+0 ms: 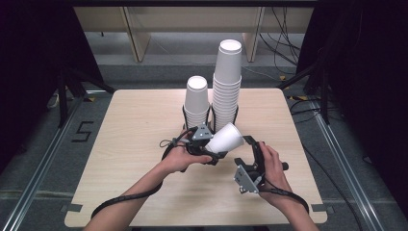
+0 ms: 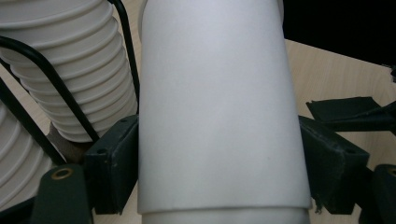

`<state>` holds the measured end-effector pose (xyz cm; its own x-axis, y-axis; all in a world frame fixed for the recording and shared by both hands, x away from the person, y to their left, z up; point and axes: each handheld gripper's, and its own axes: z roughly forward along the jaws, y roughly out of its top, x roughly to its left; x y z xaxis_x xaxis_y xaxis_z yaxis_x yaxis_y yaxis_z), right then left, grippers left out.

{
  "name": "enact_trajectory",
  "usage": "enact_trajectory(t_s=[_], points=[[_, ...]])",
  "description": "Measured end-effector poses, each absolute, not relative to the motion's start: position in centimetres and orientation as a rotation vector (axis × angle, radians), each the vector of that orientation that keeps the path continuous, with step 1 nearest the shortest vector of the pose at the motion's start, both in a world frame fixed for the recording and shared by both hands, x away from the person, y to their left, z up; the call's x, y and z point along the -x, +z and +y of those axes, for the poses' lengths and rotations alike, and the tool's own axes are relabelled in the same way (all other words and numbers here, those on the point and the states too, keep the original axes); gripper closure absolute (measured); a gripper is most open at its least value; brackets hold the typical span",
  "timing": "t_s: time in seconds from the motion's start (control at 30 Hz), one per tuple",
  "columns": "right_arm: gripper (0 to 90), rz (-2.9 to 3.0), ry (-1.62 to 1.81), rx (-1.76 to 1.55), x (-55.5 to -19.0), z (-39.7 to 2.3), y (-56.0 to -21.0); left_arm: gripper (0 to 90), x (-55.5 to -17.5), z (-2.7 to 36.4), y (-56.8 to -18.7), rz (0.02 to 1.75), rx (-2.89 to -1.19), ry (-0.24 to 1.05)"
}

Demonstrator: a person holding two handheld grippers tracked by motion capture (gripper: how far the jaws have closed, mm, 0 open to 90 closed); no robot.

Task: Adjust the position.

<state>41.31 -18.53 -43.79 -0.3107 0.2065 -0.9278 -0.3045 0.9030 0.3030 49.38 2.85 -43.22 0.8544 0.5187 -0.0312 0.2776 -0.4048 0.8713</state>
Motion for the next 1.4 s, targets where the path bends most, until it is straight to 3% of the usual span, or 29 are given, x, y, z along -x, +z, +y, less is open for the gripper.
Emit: enact_trajectory(t_s=[0.53, 0.93, 1.4], points=[[4.6, 1.787, 1.224, -0.809, -42.9, -21.8, -44.3, 21.5, -49.1, 3.5, -44.0, 0.631, -1.951, 0.332], [0.6, 1.639, 1.74, -1.462, -44.3, -20.9, -45.7, 21.5, -48.7, 3.2, -44.9, 0.652, -1.905, 0.36], [0.6, 1.584, 1.937, -1.72, -44.9, -19.4, -46.6, 21.4, -48.5, 2.5, -45.0, 0.662, -1.881, 0.381]])
